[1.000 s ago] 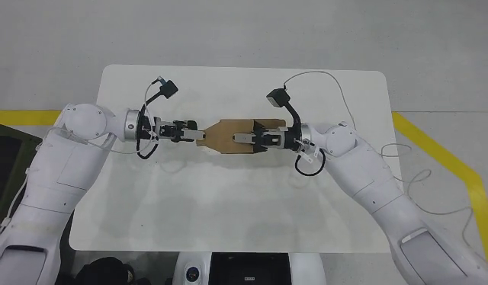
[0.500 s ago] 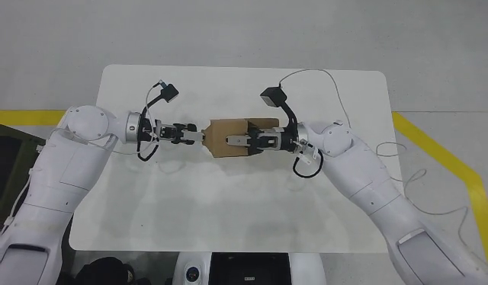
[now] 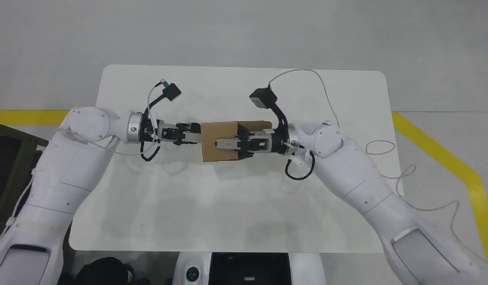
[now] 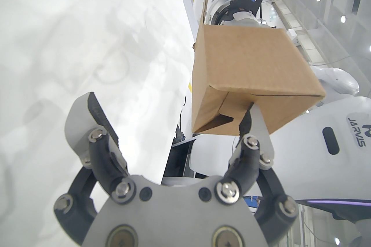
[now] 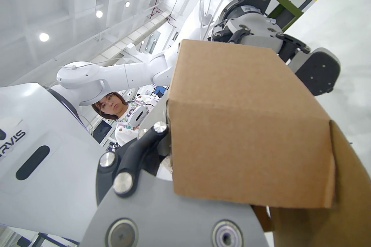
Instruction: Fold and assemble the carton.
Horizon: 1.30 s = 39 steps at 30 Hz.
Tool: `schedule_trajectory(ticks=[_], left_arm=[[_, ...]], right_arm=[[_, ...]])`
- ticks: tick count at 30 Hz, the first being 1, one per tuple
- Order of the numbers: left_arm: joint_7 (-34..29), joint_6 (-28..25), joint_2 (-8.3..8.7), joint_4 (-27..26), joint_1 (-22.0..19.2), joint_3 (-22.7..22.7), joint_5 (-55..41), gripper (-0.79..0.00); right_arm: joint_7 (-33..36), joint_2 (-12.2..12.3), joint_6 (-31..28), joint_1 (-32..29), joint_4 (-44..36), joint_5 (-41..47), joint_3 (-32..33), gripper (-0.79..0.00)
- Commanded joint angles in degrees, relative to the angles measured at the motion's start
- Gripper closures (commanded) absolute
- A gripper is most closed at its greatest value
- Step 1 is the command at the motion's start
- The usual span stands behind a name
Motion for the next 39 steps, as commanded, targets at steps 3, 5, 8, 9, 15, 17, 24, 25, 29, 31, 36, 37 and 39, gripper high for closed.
schedule_trajectory(ticks=[3, 5, 8, 9, 15, 17, 24, 25, 29, 31, 36, 37, 39], left_arm=[[-0.3, -0.1, -0.12, -0.3, -0.2, 0.4, -0.1, -0.785], [-0.3, -0.1, -0.17, -0.4, -0.2, 0.5, 0.0, -0.785], [-0.5, -0.2, -0.20, -0.4, -0.3, 0.5, 0.0, -0.785], [-0.5, -0.3, -0.21, -0.4, -0.3, 0.5, 0.0, -0.785], [-0.4, -0.7, 0.00, 0.7, -0.2, -0.4, 0.1, -0.785], [-0.1, -0.9, 0.15, 1.0, -0.1, -1.0, 0.4, -0.785], [2.5, -3.7, 0.84, -1.3, 0.5, -2.4, 5.3, -0.785], [3.3, -4.6, 1.00, -1.9, 0.7, -2.7, 6.7, -0.785], [7.0, -8.2, 1.68, -4.9, 1.6, -3.1, 12.9, -0.785], [9.1, -10.4, 2.01, -6.3, 2.2, -2.7, 17.0, -0.785], [15.9, -17.1, 2.57, -8.2, 3.3, -1.3, 28.7, -0.785], [17.1, -18.3, 2.58, -8.3, 3.4, -1.0, 31.0, -0.785], [20.7, -20.2, 2.47, -8.5, 3.6, -0.9, 36.2, -0.785]], right_arm=[[-0.3, -0.3, -0.4, 0.4, 0.3, 0.7, -0.7, 0.000], [-0.5, -0.4, -0.5, 0.6, 0.5, 0.9, -0.9, 0.000], [-0.6, -0.4, -0.6, 0.8, 0.9, 1.0, -1.2, 0.000], [-0.6, -0.5, -0.6, 0.8, 1.1, 1.1, -1.3, 0.000], [0.1, -0.1, 0.1, 1.1, 4.9, 0.2, -0.8, 0.000], [0.8, 0.0, 0.8, 0.9, 6.4, 0.6, -0.3, 0.000], [3.6, -0.2, 5.2, 1.4, 10.1, 1.0, 0.0, 0.000], [3.9, -0.3, 6.3, 1.5, 10.6, 1.1, -0.2, 0.000], [5.1, -1.1, 9.6, 2.5, 13.5, 0.7, -1.0, 0.000], [5.2, -1.5, 11.2, 3.2, 14.9, -0.1, -1.6, 0.000], [3.8, -2.8, 13.5, 4.6, 19.0, -2.1, -2.8, 0.000], [3.5, -3.1, 13.5, 4.8, 19.9, -2.1, -3.0, 0.000], [3.2, -3.7, 13.6, 5.2, 21.5, -1.8, -3.3, 0.000]])
